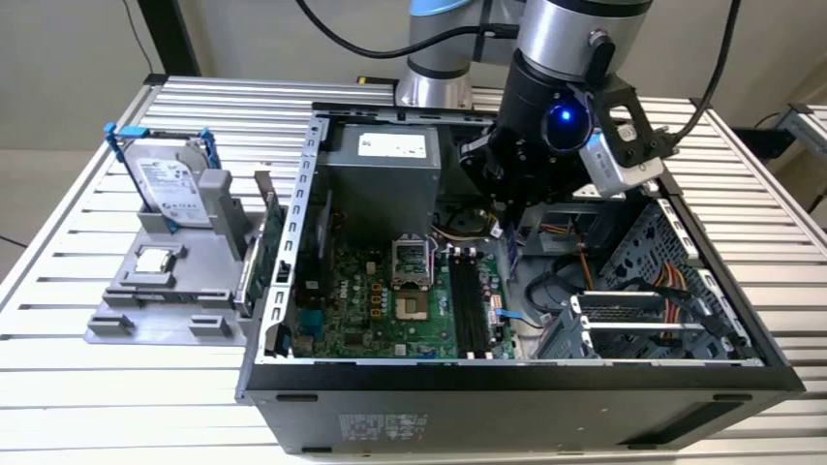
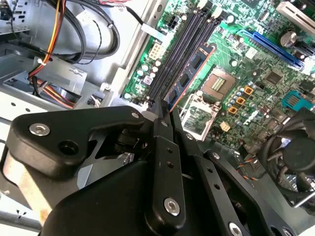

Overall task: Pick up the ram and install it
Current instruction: 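Insert the ram into the slot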

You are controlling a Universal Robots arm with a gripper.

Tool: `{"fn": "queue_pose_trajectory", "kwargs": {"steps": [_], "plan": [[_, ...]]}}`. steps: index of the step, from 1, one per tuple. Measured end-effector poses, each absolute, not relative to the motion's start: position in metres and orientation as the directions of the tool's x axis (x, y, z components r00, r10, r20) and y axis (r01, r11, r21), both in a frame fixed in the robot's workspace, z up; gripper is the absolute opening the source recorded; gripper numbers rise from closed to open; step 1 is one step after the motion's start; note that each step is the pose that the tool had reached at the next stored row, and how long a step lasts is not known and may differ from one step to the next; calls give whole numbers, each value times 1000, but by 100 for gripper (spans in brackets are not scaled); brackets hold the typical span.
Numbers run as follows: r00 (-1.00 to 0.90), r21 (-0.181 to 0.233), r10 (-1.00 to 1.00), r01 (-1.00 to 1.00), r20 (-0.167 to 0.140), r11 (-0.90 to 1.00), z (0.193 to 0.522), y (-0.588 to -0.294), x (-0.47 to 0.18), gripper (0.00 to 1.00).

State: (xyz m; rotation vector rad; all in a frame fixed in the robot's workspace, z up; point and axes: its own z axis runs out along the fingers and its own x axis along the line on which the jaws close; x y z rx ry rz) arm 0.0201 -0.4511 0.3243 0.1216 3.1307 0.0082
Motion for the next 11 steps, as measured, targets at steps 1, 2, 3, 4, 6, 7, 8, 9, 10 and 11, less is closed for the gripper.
{"fn": "queue_pose_trajectory", "kwargs": {"steps": [1, 2, 3, 4, 6, 7, 8, 9, 10, 11], "plan": [[-997, 5, 78, 77, -8, 997, 324, -451, 20, 0], [-997, 5, 78, 78, -8, 997, 324, -451, 20, 0], [-997, 5, 78, 77, -8, 997, 324, -451, 20, 0], [-997, 5, 78, 77, -8, 997, 323, -451, 20, 0], [-997, 5, 78, 77, -8, 997, 323, -451, 20, 0], [-997, 6, 78, 77, -8, 997, 322, -451, 20, 0], [-997, 6, 78, 78, -9, 997, 321, -451, 20, 0], [-997, 5, 78, 78, -9, 997, 321, -451, 20, 0], [-997, 6, 78, 78, -9, 997, 320, -451, 20, 0], [-997, 5, 78, 77, -9, 997, 319, -451, 20, 0]]}}
